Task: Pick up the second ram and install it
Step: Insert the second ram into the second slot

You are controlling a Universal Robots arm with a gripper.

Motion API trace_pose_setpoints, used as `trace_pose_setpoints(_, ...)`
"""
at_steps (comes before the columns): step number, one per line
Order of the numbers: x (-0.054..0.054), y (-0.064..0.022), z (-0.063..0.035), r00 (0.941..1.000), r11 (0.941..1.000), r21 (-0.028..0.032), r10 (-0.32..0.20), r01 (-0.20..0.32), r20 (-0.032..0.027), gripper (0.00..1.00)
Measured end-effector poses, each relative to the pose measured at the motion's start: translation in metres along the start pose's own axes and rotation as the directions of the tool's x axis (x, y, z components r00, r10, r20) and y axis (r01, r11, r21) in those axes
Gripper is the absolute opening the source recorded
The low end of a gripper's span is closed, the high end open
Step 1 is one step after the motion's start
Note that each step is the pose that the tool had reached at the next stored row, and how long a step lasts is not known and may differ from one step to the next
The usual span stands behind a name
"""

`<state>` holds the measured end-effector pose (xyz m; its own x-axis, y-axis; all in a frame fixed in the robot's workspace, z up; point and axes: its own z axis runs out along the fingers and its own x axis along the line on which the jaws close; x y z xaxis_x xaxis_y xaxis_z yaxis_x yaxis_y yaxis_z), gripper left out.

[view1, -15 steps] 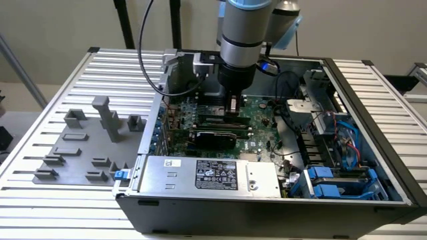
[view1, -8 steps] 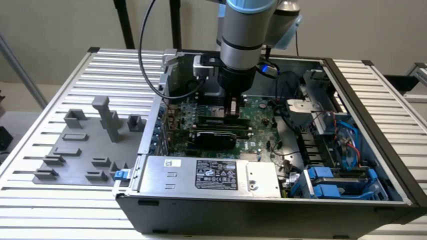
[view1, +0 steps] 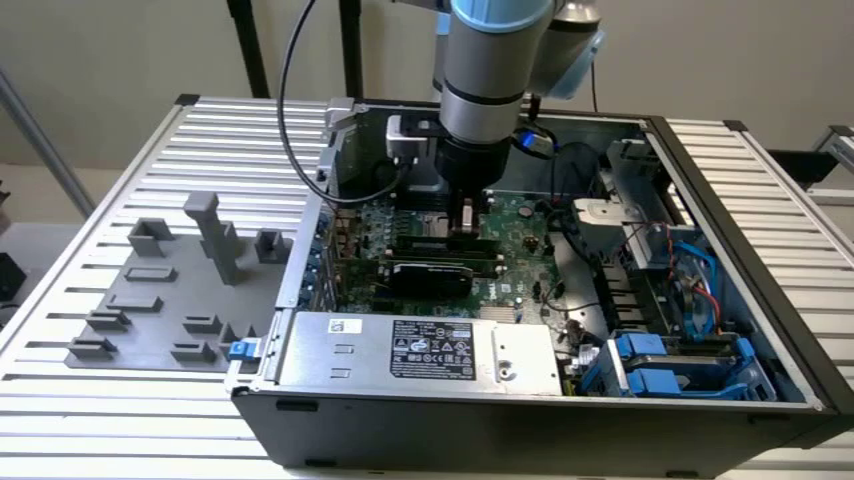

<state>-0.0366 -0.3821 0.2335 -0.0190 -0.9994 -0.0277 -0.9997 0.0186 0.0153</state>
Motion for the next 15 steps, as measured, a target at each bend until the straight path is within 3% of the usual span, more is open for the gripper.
trace_pose_setpoints(15, 0.0002, 0.0016, 0.0056, 1.0, 1.0, 0.0004, -0.001, 0.001, -0.0042, 0.0)
